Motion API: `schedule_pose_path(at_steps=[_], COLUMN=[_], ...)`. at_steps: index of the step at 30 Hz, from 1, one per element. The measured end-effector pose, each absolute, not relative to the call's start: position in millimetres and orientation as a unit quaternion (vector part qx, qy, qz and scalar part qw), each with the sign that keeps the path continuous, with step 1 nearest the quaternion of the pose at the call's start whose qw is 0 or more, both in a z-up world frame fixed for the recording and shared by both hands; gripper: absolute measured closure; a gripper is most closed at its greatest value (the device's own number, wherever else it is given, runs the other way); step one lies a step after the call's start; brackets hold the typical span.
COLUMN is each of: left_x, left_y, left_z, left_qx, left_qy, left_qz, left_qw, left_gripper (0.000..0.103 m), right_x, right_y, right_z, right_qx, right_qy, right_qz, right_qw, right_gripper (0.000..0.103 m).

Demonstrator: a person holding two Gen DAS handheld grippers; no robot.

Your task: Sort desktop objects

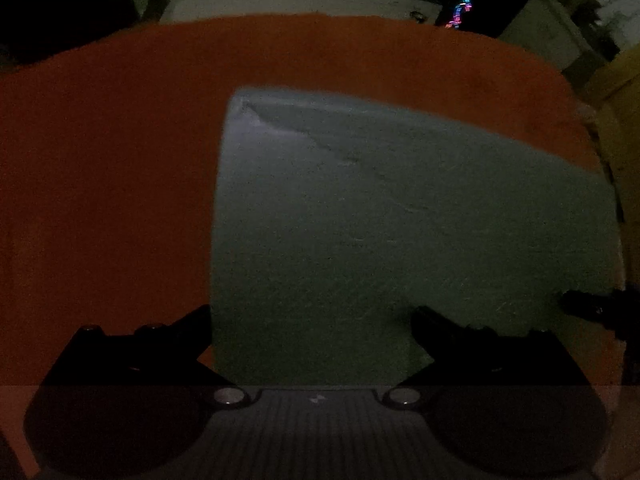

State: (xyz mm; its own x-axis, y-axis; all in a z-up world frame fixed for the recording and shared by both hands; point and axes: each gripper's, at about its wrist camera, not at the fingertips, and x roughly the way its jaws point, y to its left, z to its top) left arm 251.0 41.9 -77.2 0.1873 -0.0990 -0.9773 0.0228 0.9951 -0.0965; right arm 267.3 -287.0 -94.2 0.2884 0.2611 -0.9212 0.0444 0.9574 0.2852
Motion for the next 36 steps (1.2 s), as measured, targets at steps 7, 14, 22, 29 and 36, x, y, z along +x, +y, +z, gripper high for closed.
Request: schedule_pose_path(at_steps=[7,14,22,29,36], left_x=[241.6,230.6,226.1,232.6,223.9], left_y=[38.1,16.6,23.5,39.9,57.0], left_z=[-128.0,-147.0,-167.6,-181.6,-184.4], left_qx=[-0.048,0.024,0.060,-0.057,-0.075], left_qy=[0.676,0.652,0.634,0.636,0.634], left_qz=[-0.053,-0.075,-0.079,-0.113,-0.109], left_qw=[0.734,0.754,0.767,0.761,0.762], left_gripper=[0.000,0.001,0.001,0.000,0.000], right_x=[264.3,251.7,232.0,217.0,213.0], right_y=[-295.8,-288.2,-303.7,-326.9,-325.5], right_z=[-128.5,-169.7,-190.3,-208.4,-208.7], right_qx=[0.131,0.064,0.055,0.071,0.111], right_qy=[0.602,0.623,0.609,0.576,0.593], right_qz=[0.050,0.051,0.101,0.126,0.111], right_qw=[0.786,0.778,0.785,0.805,0.790], right_gripper=[0.000,0.000,0.000,0.000,0.000])
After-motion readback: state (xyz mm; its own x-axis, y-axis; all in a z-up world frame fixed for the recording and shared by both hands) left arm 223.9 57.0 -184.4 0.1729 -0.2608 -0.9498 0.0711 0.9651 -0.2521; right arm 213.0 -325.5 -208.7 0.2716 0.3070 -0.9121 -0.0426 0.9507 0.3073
